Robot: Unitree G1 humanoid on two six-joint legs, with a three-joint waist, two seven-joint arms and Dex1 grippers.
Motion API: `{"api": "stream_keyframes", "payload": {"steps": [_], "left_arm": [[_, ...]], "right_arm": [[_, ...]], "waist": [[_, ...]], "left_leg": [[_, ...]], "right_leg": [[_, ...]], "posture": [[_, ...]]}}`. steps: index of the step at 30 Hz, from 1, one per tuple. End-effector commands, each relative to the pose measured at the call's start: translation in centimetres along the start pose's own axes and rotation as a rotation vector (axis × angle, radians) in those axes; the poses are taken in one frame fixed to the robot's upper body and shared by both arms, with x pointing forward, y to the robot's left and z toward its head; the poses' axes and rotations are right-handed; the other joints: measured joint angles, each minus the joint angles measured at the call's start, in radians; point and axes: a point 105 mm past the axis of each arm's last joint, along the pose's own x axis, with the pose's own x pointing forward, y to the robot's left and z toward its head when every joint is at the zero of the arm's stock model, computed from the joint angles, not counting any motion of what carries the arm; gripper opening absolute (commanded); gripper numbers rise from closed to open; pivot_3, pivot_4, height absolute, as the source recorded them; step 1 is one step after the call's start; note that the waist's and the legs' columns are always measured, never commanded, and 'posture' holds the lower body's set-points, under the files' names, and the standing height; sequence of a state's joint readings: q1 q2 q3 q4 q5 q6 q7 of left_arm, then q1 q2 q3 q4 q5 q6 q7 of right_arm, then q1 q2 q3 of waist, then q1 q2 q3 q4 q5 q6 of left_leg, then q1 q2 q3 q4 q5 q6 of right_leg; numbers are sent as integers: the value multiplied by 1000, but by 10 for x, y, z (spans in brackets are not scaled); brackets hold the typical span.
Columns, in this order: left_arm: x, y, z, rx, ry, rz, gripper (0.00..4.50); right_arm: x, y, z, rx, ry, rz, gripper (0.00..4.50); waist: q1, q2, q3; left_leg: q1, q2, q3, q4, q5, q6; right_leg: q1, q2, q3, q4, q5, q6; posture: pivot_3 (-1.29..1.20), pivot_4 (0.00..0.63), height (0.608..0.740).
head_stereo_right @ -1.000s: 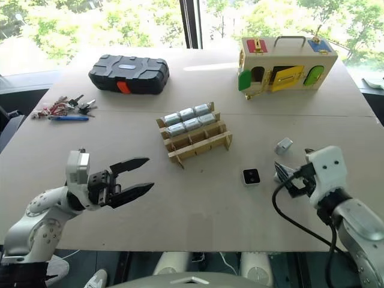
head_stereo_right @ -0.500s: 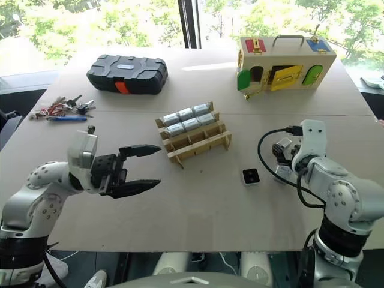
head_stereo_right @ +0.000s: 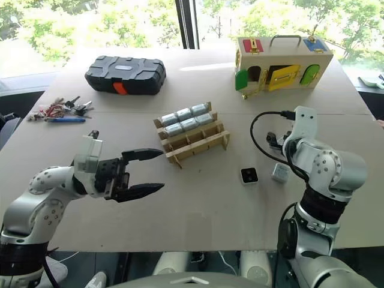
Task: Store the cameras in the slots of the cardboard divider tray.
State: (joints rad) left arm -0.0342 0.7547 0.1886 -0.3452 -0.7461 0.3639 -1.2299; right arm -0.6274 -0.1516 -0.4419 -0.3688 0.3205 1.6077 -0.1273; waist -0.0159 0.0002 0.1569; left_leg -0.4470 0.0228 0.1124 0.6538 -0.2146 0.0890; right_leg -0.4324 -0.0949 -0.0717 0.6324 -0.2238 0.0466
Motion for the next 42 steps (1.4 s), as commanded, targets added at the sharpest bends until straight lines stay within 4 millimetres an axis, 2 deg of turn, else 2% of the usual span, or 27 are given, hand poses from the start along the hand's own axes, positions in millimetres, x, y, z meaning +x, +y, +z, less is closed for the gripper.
{"api": "stream_keyframes", "payload": {"steps": [1,4,5,7,8,9,11,13,15,17,18,21,23,27,32,37,42], "left_arm": [[3,-6,9,62,-10,-13,4500],[3,-7,8,69,-8,-6,4500],[3,-7,8,70,-8,-3,4500],[3,-7,7,72,-9,2,4500],[3,-8,7,72,-12,4,4500],[3,-8,6,73,-14,6,4500],[3,-8,5,73,-18,11,4500],[2,-6,5,63,-29,35,4500],[-2,0,3,42,-46,81,4500],[-10,6,-2,21,-61,143,4500],[-16,10,-6,16,-68,182,4500],[-36,15,-17,-26,-70,292,4500],[-47,16,-22,-42,-61,341,4500],[-58,17,-26,-46,-54,406,4500],[-63,4,-27,-52,-59,432,4500],[-67,-1,-26,-49,-55,456,4500],[-69,-9,-29,-48,-48,472,4500]], "right_arm": [[0,-2,8,-24,-2,-12,3697],[2,-2,4,-50,23,-5,2378],[3,-2,3,-60,29,-1,1724],[3,-2,3,-76,32,4,1567],[3,-1,4,-82,31,10,1063],[2,0,6,-94,27,19,849],[-2,6,11,-134,12,58,846],[-9,18,22,-250,-68,128,846],[-24,50,38,-415,-257,314,846],[-46,85,43,-587,-409,544,846],[-53,97,45,-699,-488,601,846],[-69,130,38,-1033,-659,777,846],[-75,146,32,-1165,-731,903,846],[-73,174,27,-1288,-775,1103,846],[-59,218,15,-1422,-791,1275,846],[-41,237,0,-1492,-736,1340,846],[-23,249,-4,-1513,-683,1339,846]], "waist": [[0,0,0],[-1,0,0],[-1,0,0],[-2,0,0],[-2,0,0],[-2,0,0],[-2,0,0],[-2,0,0],[0,1,1],[-1,1,1],[-5,2,1],[-17,1,1],[-21,0,2],[-21,-1,2],[-26,-2,2],[-19,-2,2],[-27,-2,2]], "left_leg": [[0,0,0,0,0,0],[0,0,0,0,0,0],[0,0,0,0,0,0],[0,0,0,0,0,0],[1,0,1,0,0,0],[1,0,1,0,0,0],[1,0,1,0,0,0],[1,0,1,0,0,0],[1,0,1,0,0,0],[0,0,1,0,0,0],[1,0,1,0,0,0],[2,2,2,0,2,5],[2,3,2,0,2,5],[3,3,2,2,2,4],[2,3,2,2,0,0],[2,3,2,2,0,-1],[3,2,2,2,0,-1]], "right_leg": [[0,0,0,0,0,0],[0,0,0,0,0,0],[0,0,1,0,0,0],[0,0,1,0,0,0],[0,0,1,0,0,0],[0,0,1,1,0,0],[0,0,2,1,0,0],[-1,0,2,1,0,0],[-1,0,2,1,0,0],[-1,0,2,0,0,0],[-1,1,3,0,0,0],[0,3,4,0,0,1],[0,3,4,0,0,1],[0,3,4,1,0,0],[0,1,4,2,0,0],[0,-3,2,2,-1,-2],[-1,-7,2,4,-2,-4]], "posture": [[0,150,740],[0,150,740],[0,150,740],[0,150,740],[0,150,740],[0,150,740],[0,150,740],[0,150,740],[0,150,740],[0,150,740],[0,150,740],[0,150,740],[0,150,740],[0,150,740],[0,150,740],[0,150,740],[0,150,740]]}}
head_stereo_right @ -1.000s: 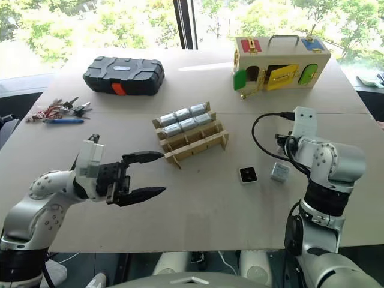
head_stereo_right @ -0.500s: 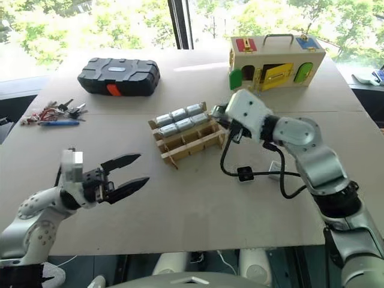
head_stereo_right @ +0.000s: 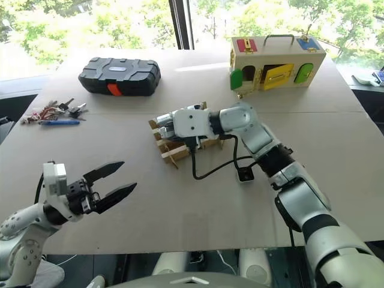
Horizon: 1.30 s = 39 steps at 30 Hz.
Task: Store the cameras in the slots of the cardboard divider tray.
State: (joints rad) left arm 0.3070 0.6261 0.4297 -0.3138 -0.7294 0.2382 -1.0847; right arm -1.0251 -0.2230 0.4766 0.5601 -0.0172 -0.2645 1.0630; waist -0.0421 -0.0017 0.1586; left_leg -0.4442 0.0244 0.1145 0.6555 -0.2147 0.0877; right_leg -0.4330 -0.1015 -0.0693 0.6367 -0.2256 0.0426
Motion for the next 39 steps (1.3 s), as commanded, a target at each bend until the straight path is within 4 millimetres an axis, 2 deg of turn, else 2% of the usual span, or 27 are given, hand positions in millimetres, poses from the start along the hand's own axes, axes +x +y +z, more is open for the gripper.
{"api": "stream_keyframes", "payload": {"steps": [1,5,13,22,28,30,31,32,35,39], "left_arm": [[-4,-5,9,46,-24,9,4500],[-4,-6,10,50,-29,19,4500],[-5,-8,9,50,-30,26,4500],[-6,-11,8,57,-25,23,4500],[-5,-13,9,64,-29,25,4500],[-4,-14,9,66,-30,24,4500],[-3,-14,9,66,-32,24,4500],[-3,-15,10,66,-33,23,4500],[1,-13,11,65,-38,18,4500],[9,-12,12,62,-46,-7,4500]], "right_arm": [[6,-10,5,-51,-8,-2,846],[9,0,-7,-68,24,69,846],[11,13,-16,-47,47,158,846],[17,19,-25,2,99,229,846],[22,21,-22,76,109,307,846],[22,18,-18,121,97,317,1879],[21,15,-16,127,92,304,2202],[21,12,-15,129,88,294,2778],[17,-8,-6,124,54,185,4030],[-3,-28,10,158,-23,66,4030]], "waist": [[-2,0,0],[2,0,0],[0,0,0],[-1,0,0],[-3,0,0],[-3,0,0],[-3,0,0],[-3,0,0],[-3,0,0],[-1,0,0]], "left_leg": [[0,0,0,0,0,0],[0,0,0,-2,1,-1],[1,0,0,-2,1,-2],[1,0,0,-3,1,-2],[1,-1,0,-4,1,-2],[1,0,0,-4,1,-2],[1,0,0,-5,1,-2],[1,0,0,-5,1,-2],[0,-1,0,-5,1,-2],[-3,-1,0,-5,1,-3]], "right_leg": [[0,0,0,0,0,0],[-2,0,0,1,0,0],[-2,-1,0,3,0,0],[-4,-2,1,4,0,-1],[-4,-3,2,4,0,-1],[-4,-3,2,4,0,-1],[-5,-3,2,4,0,-1],[-5,-3,2,4,0,-1],[-6,-4,4,4,0,-1],[-9,-5,4,4,0,-2]], "posture": [[0,150,740],[0,150,740],[0,150,740],[0,150,740],[0,150,740],[0,150,740],[0,150,740],[0,150,740],[0,150,740],[0,150,740]]}}
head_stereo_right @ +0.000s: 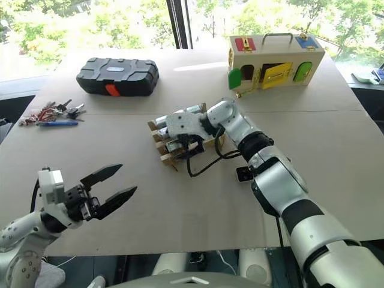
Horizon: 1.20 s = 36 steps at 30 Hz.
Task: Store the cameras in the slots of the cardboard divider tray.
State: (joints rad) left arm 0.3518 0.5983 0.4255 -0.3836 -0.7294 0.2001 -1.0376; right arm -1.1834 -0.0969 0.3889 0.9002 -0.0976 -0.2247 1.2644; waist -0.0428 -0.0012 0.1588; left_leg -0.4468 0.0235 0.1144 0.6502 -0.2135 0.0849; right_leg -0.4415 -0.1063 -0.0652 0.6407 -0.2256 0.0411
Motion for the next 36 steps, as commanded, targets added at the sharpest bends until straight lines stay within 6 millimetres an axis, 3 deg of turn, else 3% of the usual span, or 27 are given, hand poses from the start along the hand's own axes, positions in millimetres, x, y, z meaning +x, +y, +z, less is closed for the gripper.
{"api": "stream_keyframes", "payload": {"steps": [1,6,13,19,25,32,36], "left_arm": [[9,-2,7,25,-19,-34,4500],[19,3,6,19,-16,-84,4500],[21,11,10,36,-14,-99,4500],[13,6,9,34,-6,-77,4500],[4,6,8,33,6,-60,4500],[8,5,11,45,3,-85,4500],[14,0,13,48,-4,-128,4500]], "right_arm": [[-30,-19,31,-6,-118,-127,4030],[-42,-11,24,-46,-51,-171,4030],[-24,4,14,-80,12,-122,4030],[-15,0,7,-101,37,-168,4030],[-13,-8,14,-100,10,-201,4030],[-18,-11,20,-74,-24,-220,4030],[-41,3,20,-1,-55,-242,4030]], "waist": [[0,0,0],[0,0,0],[-13,0,0],[-18,0,0],[-18,0,0],[-17,0,0],[-12,-1,0]], "left_leg": [[-1,0,0,0,0,0],[-2,0,0,-1,0,0],[-2,0,1,-1,1,-1],[-2,0,1,-1,1,-1],[-2,0,0,-1,1,-1],[-2,0,0,-1,1,-1],[-2,0,0,-1,1,-1]], "right_leg": [[-1,0,0,0,0,0],[-1,-1,0,0,0,0],[-2,0,1,2,0,0],[-2,0,0,1,1,0],[-3,0,0,2,0,0],[-3,0,0,1,0,0],[-3,-1,0,1,0,0]], "posture": [[0,150,740],[0,150,740],[0,150,740],[0,150,740],[0,150,740],[0,150,740],[0,150,740]]}}
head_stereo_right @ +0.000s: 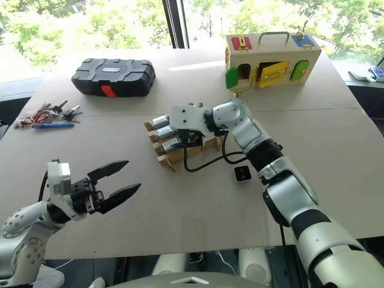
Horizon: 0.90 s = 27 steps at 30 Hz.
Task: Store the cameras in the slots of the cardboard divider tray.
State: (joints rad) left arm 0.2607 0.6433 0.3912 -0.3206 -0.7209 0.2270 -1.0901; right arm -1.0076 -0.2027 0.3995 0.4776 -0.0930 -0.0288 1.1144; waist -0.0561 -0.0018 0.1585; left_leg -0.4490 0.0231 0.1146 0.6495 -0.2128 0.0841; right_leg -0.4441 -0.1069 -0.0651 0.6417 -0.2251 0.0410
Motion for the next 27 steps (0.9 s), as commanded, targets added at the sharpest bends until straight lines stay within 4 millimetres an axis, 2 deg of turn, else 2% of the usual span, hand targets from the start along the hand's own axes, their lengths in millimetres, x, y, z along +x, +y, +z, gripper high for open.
{"api": "stream_keyframes", "payload": {"steps": [1,2,4,6,10,12,14,18,23,27], "left_arm": [[6,-9,12,44,-22,-66,4500],[8,-12,12,46,-18,-94,4500],[13,-16,12,46,-15,-140,4500],[16,-17,13,50,-12,-177,4500],[26,-10,21,55,-27,-226,4500],[35,-8,24,49,-41,-259,4500],[42,-9,24,45,-42,-299,4500],[48,-5,23,56,-34,-348,4500],[59,-1,32,87,-48,-417,4500],[60,-3,38,107,-41,-482,4500]], "right_arm": [[-29,0,13,70,-66,-50,4030],[-43,8,11,124,-70,-67,4277],[-69,28,13,244,-85,-104,4277],[-88,38,13,311,-65,-215,4277],[-130,54,-2,469,54,-573,4277],[-155,68,-16,560,161,-802,4277],[-171,82,-30,661,258,-969,4277],[-178,104,-47,720,453,-1067,4277],[-173,125,-61,1053,401,-1191,4277],[-177,136,-67,1187,415,-1251,4277]], "waist": [[5,0,0],[12,0,0],[24,0,0],[28,0,0],[27,0,0],[33,0,-1],[37,0,-1],[38,0,-1],[43,0,-1],[42,0,-1]], "left_leg": [[0,0,0,0,0,0],[0,0,0,0,0,0],[-1,0,-1,0,0,0],[-2,0,-1,0,0,0],[-1,0,-2,0,-2,4],[0,0,-2,-1,-2,4],[0,0,-2,-1,-2,3],[-1,0,0,0,0,0],[-1,0,0,1,0,0],[-2,0,1,2,0,0]], "right_leg": [[0,0,0,0,0,0],[0,0,0,0,0,0],[0,-1,-1,-1,0,0],[0,-2,-1,-1,0,0],[0,-2,0,0,0,-1],[0,-2,-1,0,0,-1],[0,-2,0,0,0,-1],[-1,-1,1,0,0,-1],[-1,2,-3,0,-1,0],[1,5,-3,-1,-1,0]], "posture": [[0,150,740],[0,150,740],[0,150,740],[0,150,740],[0,150,740],[0,150,740],[0,150,740],[0,150,740],[0,150,740],[0,150,740]]}}
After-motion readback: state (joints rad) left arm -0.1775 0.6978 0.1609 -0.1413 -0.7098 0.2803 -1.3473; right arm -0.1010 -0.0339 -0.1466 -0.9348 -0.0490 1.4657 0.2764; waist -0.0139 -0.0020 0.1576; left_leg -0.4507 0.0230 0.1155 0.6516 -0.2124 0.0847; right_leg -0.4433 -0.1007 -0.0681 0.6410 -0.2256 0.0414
